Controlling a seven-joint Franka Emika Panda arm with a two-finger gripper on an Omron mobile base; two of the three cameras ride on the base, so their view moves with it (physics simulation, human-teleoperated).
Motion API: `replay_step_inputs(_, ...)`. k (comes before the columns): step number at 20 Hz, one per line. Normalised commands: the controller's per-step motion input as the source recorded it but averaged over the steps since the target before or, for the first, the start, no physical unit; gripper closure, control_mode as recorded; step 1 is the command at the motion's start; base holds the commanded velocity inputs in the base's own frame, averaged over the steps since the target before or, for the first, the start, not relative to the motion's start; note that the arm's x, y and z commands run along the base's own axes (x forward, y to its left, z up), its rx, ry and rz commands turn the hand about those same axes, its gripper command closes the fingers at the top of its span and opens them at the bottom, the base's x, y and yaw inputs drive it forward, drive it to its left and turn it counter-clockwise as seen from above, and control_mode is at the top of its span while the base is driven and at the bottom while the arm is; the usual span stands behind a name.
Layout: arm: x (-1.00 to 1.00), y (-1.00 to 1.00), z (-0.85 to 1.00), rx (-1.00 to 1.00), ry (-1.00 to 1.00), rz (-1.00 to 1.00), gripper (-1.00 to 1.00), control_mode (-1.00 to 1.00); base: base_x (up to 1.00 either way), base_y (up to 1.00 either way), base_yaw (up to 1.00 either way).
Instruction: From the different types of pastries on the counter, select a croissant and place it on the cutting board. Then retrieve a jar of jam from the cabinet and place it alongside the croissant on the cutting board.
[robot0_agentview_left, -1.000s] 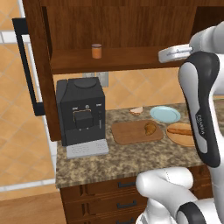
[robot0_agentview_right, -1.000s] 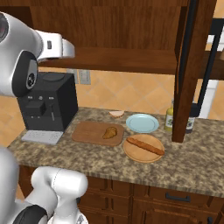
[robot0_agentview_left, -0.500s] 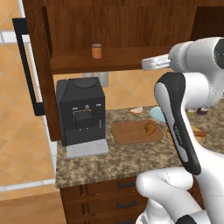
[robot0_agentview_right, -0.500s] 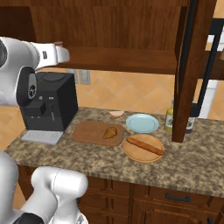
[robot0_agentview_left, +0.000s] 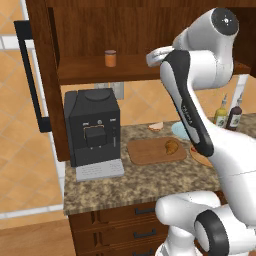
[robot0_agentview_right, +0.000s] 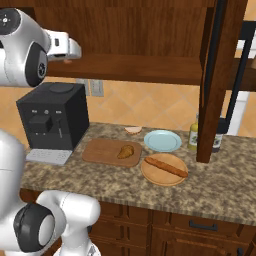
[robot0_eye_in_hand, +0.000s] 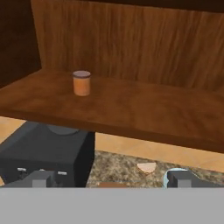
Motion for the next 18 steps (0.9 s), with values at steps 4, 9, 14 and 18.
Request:
replay_step_inputs(4,0.46,0.35,-0.39,-0.08,-0.06,0.00,-1.00,-1.00,0.00,0.00,0.00)
replay_step_inputs(9,0.52,0.42,-0.38,-0.14,-0.19,0.00,-1.00,-1.00,0.00,0.00,0.00)
replay_step_inputs(14,0.64,0.23,-0.21,-0.05,-0.07,0.00,-1.00,-1.00,0.00,0.00,0.00)
replay_step_inputs(18,0.55,0.02,0.24,0.01,0.12,-0.06,-1.00,-1.00,0.00,0.00,0.00)
